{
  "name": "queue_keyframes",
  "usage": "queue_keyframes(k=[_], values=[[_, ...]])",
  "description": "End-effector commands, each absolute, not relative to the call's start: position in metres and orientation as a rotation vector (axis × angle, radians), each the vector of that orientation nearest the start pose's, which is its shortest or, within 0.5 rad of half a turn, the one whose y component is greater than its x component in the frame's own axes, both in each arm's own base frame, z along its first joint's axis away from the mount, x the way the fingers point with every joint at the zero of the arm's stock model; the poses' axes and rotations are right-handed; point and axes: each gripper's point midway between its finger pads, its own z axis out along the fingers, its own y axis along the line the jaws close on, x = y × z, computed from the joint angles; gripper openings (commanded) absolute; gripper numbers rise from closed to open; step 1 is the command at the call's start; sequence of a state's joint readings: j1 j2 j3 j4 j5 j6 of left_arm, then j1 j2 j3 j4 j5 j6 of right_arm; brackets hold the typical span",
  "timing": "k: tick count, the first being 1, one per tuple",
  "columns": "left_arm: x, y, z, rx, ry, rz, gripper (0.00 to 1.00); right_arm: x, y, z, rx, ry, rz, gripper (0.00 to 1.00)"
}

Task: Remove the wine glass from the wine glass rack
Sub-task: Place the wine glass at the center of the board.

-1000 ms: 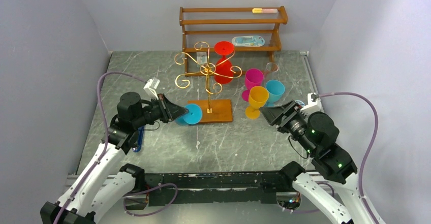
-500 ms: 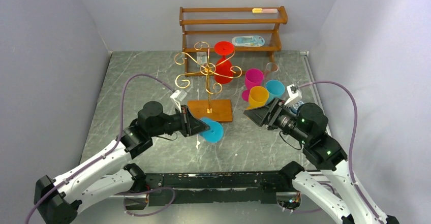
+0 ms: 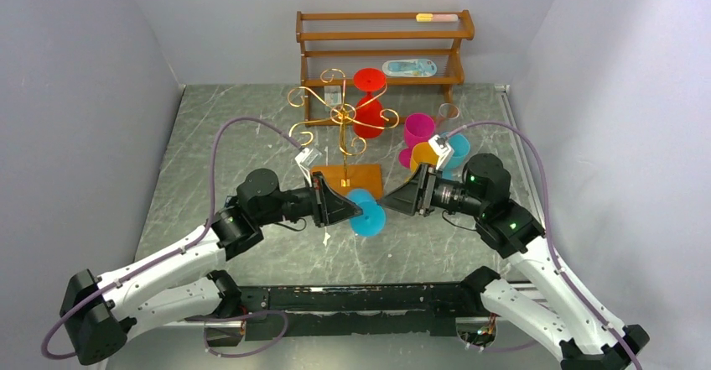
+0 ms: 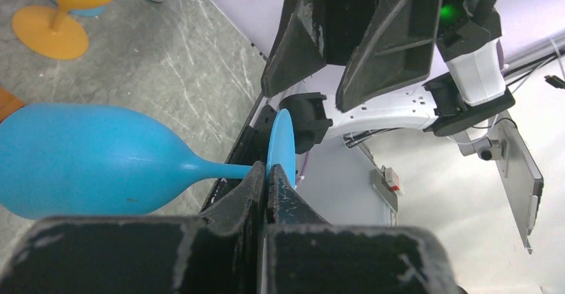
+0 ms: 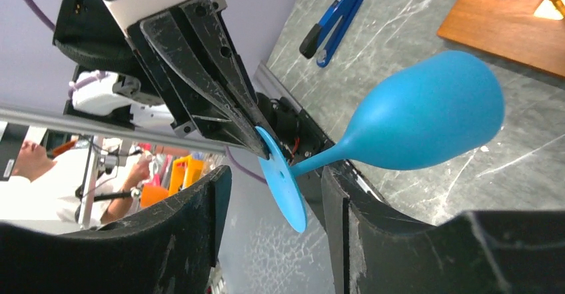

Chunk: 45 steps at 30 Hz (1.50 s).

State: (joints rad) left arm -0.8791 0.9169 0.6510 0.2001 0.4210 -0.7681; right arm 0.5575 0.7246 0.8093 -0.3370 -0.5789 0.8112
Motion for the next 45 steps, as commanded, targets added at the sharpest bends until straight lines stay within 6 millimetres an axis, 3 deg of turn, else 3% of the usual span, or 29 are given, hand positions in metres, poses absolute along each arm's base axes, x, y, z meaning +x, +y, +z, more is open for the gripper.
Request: queue_keyframes(k=[1,5,11,18,28,29,33,36,40,45], values=[[0.128,-0.325,0.312,0.540,1.676,-1.624,0.05,0.135,0.242,0.293,-0.334,2.032,1.508,0.56],[0.126,-0.326,0.316,0.544,1.654,-1.644,0.05,0.134,0.241,0.285,-0.327,2.077,1.497,0.47],[0.126,-0.328,0.311,0.556,1.666,-1.640,0.05,0.128,0.244,0.290,-0.369,2.045,1.549,0.38],[0.125,-0.328,0.316,0.542,1.632,-1.668,0.05,0.123,0.249,0.286,-0.419,2.079,1.598,0.33],[0.128,-0.325,0.300,0.543,1.705,-1.592,0.05,0.136,0.251,0.290,-0.322,2.042,1.599,0.04],[0.129,-0.324,0.298,0.531,1.719,-1.577,0.09,0.136,0.252,0.289,-0.317,2.046,1.599,0.02],[0.130,-0.322,0.293,0.548,1.742,-1.544,0.39,0.138,0.250,0.288,-0.310,2.048,1.580,0.00],[0.122,-0.325,0.288,0.608,1.753,-1.572,0.48,0.139,0.248,0.289,-0.299,2.036,1.558,0.00],[0.108,-0.330,0.279,0.684,1.768,-1.636,0.50,0.142,0.244,0.290,-0.263,2.011,1.527,0.00],[0.105,-0.333,0.288,0.584,1.691,-1.745,0.44,0.141,0.243,0.289,-0.252,2.006,1.534,0.00]])
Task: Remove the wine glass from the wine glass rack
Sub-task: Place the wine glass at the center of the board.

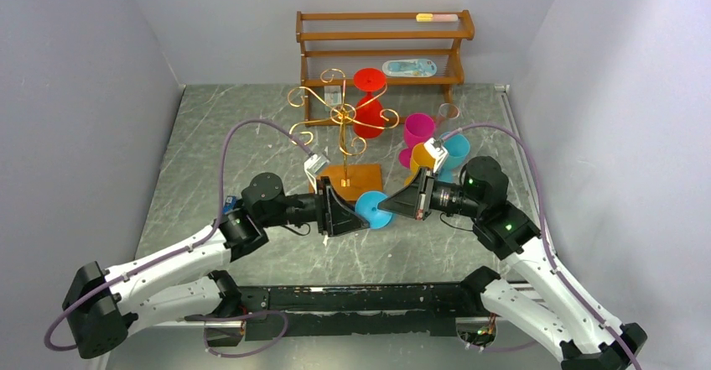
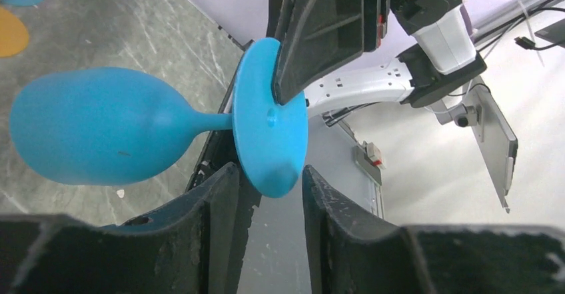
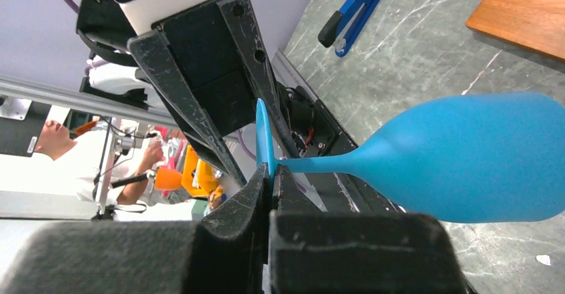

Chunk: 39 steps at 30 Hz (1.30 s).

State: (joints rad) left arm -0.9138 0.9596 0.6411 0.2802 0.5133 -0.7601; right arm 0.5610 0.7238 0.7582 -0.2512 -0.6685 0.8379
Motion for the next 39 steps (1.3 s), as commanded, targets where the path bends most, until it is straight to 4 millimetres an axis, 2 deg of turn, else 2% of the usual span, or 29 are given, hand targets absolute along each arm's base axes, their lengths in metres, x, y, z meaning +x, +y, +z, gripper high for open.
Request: queue_keyframes(k=[1,5,13,17,21,26,33,39], values=[[0.106,-0.333,0.290,0.552,1.679,-1.762,0.43,0.141,0.243,0.289,-0.254,2.009,1.530,0.00],[0.106,-0.332,0.297,0.458,1.626,-1.850,0.41,0.140,0.242,0.290,-0.255,2.001,1.531,0.00],[0.099,-0.335,0.307,0.439,1.557,-1.944,0.41,0.134,0.240,0.295,-0.273,1.960,1.554,0.00],[0.099,-0.337,0.306,0.451,1.575,-1.930,0.39,0.132,0.241,0.294,-0.285,1.963,1.561,0.00],[0.097,-0.339,0.305,0.451,1.583,-1.932,0.31,0.127,0.241,0.297,-0.325,1.955,1.577,0.00],[0.093,-0.343,0.300,0.465,1.608,-1.912,0.30,0.124,0.242,0.303,-0.349,1.935,1.594,0.00],[0.100,-0.343,0.299,0.383,1.620,-1.914,0.25,0.125,0.244,0.299,-0.361,1.956,1.594,0.00],[0.108,-0.339,0.296,0.329,1.643,-1.867,0.23,0.118,0.241,0.297,-0.376,1.940,1.607,0.00]])
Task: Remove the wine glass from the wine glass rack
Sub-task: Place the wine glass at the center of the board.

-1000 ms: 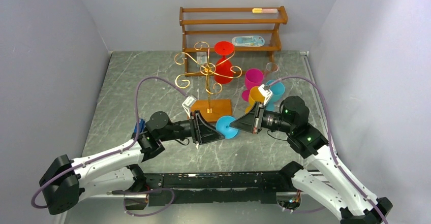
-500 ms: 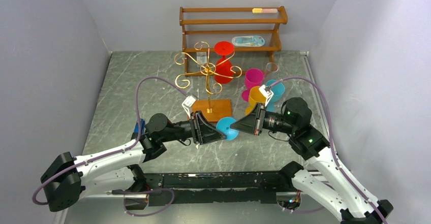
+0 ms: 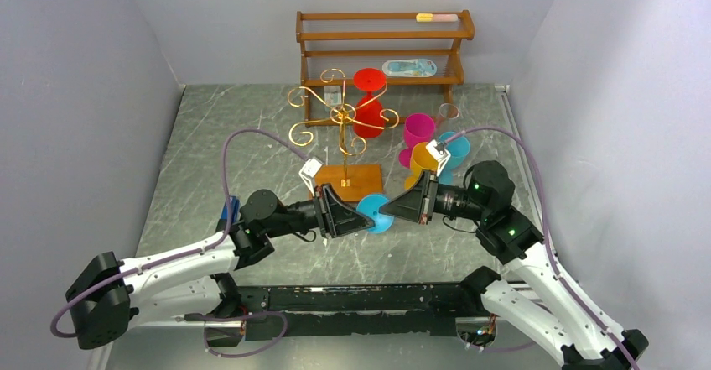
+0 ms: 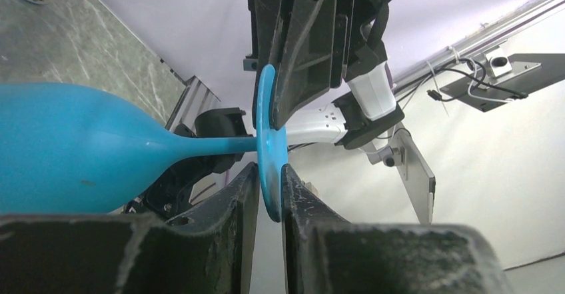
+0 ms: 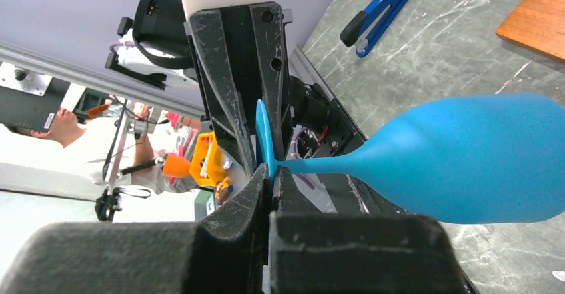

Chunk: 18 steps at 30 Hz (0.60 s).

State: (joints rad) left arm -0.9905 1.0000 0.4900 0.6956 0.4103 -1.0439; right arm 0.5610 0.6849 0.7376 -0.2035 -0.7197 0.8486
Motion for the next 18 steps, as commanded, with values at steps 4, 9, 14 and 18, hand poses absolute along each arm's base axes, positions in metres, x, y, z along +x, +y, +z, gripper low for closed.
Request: queue_keyframes(k=[4,9,14,18], values=[[0.106,-0.342,0.295,0.342,1.646,-1.884,0.21,0.117,0.242,0.295,-0.390,1.942,1.609,0.00],[0.103,-0.347,0.295,0.382,1.653,-1.906,0.20,0.119,0.243,0.293,-0.388,1.954,1.604,0.00],[0.096,-0.355,0.296,0.452,1.658,-1.932,0.17,0.123,0.244,0.293,-0.357,1.939,1.619,0.00],[0.100,-0.351,0.293,0.411,1.664,-1.909,0.11,0.126,0.242,0.292,-0.335,1.934,1.591,0.00]])
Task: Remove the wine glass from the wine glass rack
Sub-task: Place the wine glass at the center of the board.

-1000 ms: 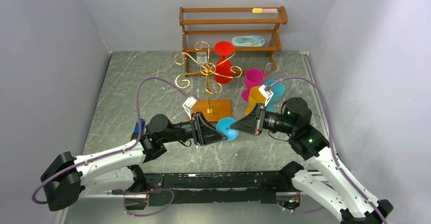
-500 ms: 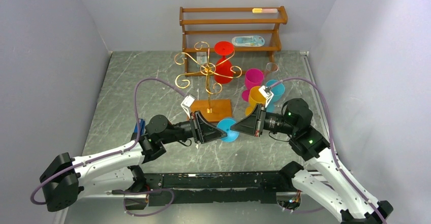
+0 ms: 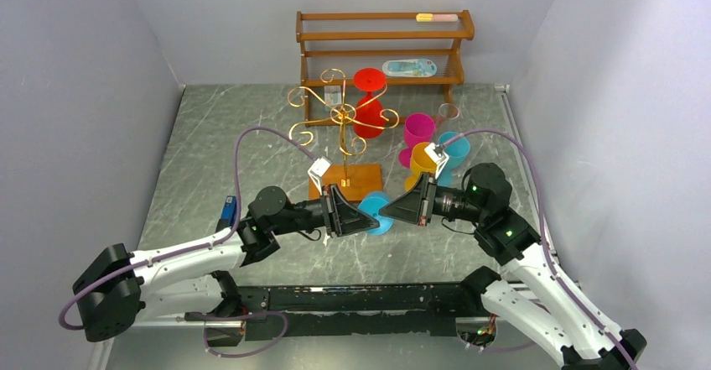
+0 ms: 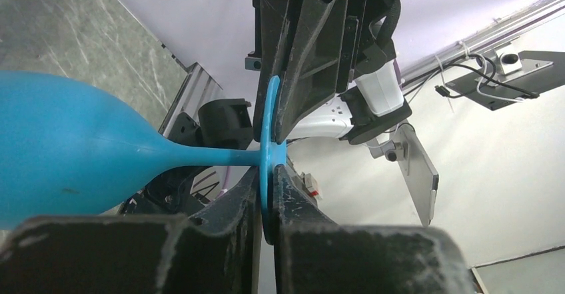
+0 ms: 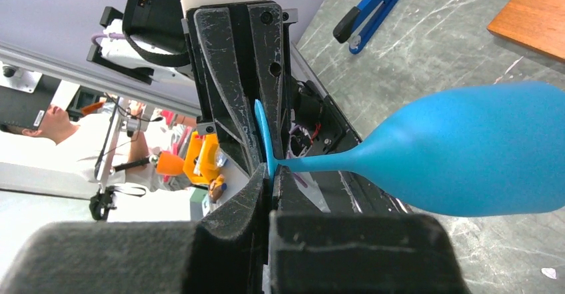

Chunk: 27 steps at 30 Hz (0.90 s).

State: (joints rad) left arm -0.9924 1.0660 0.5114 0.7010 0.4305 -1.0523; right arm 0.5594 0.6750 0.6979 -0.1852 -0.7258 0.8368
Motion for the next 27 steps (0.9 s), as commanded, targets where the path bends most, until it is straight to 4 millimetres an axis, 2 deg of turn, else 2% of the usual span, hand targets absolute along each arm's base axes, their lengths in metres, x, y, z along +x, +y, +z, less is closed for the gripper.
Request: queue_keyframes(k=[1,3,7,9,11,13,14,16,18,23,25,27], values=[[0.100,-0.351,0.293,0.408,1.665,-1.906,0.10,0.126,0.242,0.292,-0.333,1.933,1.589,0.00],[0.099,-0.351,0.292,0.419,1.669,-1.905,0.06,0.127,0.242,0.290,-0.329,1.936,1.587,0.00],[0.097,-0.354,0.292,0.444,1.665,-1.917,0.05,0.129,0.242,0.289,-0.322,1.941,1.579,0.02],[0.096,-0.355,0.293,0.459,1.656,-1.921,0.05,0.130,0.242,0.289,-0.322,1.942,1.575,0.07],[0.096,-0.355,0.294,0.483,1.655,-1.912,0.05,0.133,0.242,0.289,-0.307,1.948,1.557,0.18],[0.096,-0.357,0.294,0.505,1.665,-1.887,0.05,0.136,0.240,0.293,-0.302,1.936,1.537,0.39],[0.097,-0.357,0.293,0.512,1.674,-1.869,0.05,0.138,0.239,0.296,-0.294,1.922,1.522,0.47],[0.100,-0.356,0.290,0.520,1.681,-1.835,0.05,0.143,0.235,0.303,-0.258,1.890,1.491,0.55],[0.098,-0.355,0.290,0.540,1.667,-1.825,0.05,0.148,0.231,0.311,-0.223,1.844,1.455,0.59],[0.099,-0.354,0.284,0.564,1.681,-1.788,0.05,0.170,0.203,0.320,-0.055,1.791,1.256,0.61],[0.094,-0.354,0.286,0.577,1.650,-1.828,0.05,0.186,0.178,0.313,0.117,1.806,1.109,0.70],[0.087,-0.353,0.287,0.604,1.611,-1.875,0.05,0.192,0.158,0.306,0.202,1.804,1.001,0.78]])
